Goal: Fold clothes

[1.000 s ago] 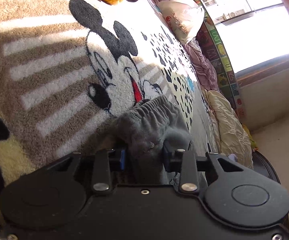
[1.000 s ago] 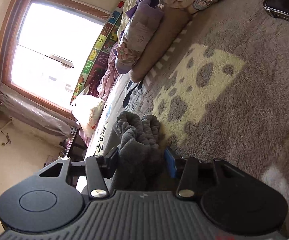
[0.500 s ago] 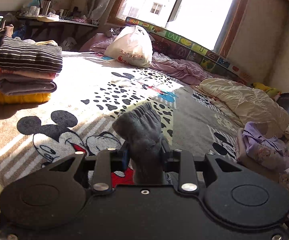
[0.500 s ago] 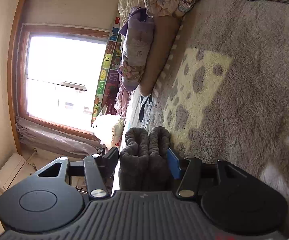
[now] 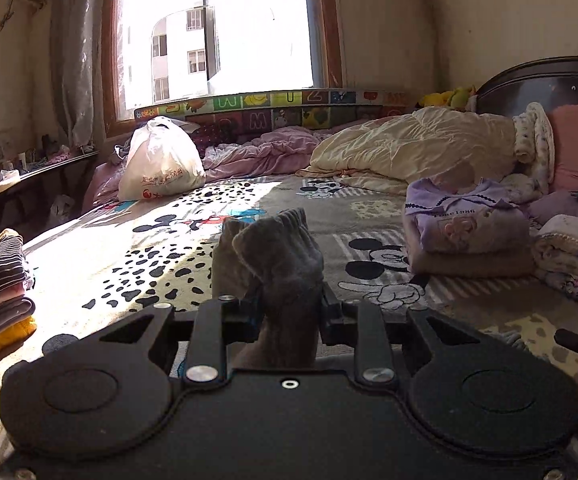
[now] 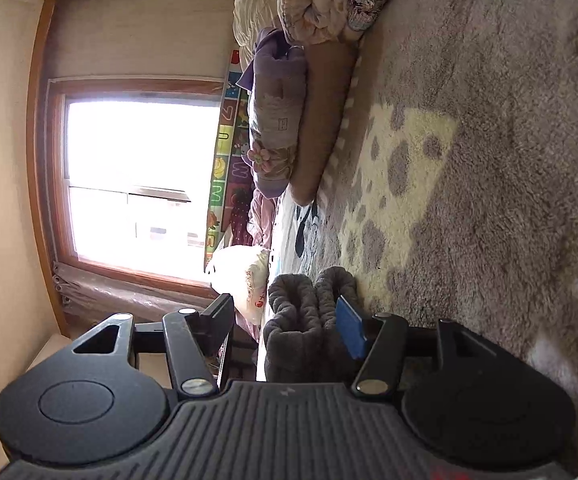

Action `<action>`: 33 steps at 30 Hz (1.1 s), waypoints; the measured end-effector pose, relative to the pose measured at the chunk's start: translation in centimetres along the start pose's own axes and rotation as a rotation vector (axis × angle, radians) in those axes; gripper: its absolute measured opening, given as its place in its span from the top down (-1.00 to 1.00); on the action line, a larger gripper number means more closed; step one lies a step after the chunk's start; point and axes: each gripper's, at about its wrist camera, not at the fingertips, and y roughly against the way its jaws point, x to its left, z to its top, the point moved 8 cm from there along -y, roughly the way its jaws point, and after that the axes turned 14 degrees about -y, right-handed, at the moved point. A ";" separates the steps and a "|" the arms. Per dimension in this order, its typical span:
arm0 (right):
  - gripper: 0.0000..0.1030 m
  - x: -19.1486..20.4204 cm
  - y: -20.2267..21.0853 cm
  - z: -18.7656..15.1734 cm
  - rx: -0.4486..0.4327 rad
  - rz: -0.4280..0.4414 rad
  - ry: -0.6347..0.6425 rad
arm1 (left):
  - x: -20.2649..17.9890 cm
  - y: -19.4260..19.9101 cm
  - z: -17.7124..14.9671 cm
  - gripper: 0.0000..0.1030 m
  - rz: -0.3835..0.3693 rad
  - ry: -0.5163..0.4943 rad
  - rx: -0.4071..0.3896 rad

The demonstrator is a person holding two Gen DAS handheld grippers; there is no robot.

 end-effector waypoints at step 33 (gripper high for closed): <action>-0.05 0.1 -0.1 0.4 0.018 0.032 -0.014 | -16.5 4.2 -1.0 0.06 -0.222 -0.488 -0.192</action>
